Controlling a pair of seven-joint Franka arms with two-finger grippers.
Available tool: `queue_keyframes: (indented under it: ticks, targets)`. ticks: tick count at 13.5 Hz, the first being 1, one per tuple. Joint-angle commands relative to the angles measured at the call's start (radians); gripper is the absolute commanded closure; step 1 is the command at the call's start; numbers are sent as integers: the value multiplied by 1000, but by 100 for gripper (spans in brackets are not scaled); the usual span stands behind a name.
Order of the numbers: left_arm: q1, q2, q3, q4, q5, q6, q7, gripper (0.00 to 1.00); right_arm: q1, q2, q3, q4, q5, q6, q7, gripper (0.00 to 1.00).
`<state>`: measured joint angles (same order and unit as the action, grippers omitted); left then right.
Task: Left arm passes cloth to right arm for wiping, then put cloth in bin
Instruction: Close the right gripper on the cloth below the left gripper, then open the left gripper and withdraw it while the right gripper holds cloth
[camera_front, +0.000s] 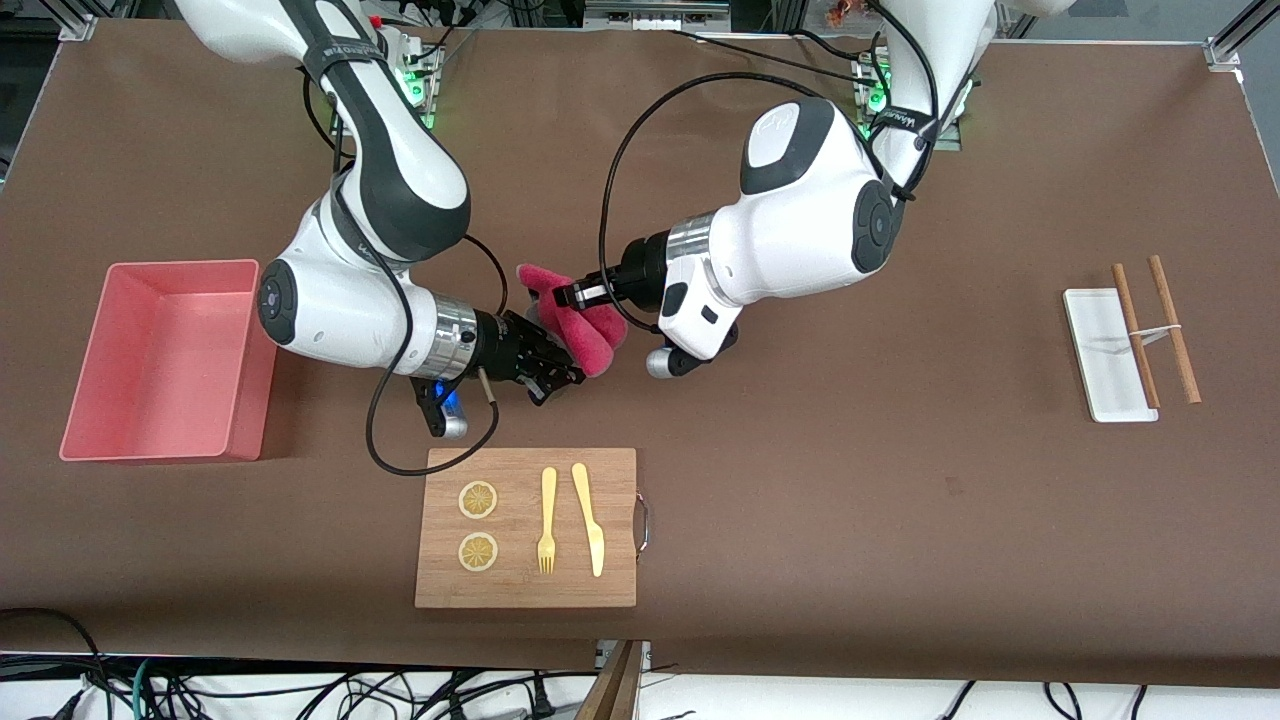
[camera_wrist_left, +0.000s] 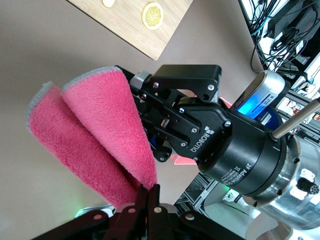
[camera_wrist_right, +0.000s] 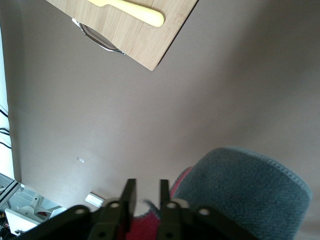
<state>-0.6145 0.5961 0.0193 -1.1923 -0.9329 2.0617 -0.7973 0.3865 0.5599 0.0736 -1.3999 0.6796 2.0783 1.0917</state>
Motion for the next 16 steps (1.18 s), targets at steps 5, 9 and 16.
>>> queue_keyframes:
  ticks: [5, 9, 16]
  targets:
    - [-7, 2, 8, 13, -32, 3, -3, 100, 2, -5, 2, 6, 21, -1, -4, 100]
    - [-5, 4, 8, 10, -32, 3, -2, 82, 2, -5, 2, 6, 21, -1, -6, 100]
    - [18, -13, 10, 0, -29, -23, -2, 71, 2, -5, 0, 6, 21, -1, -15, 100]
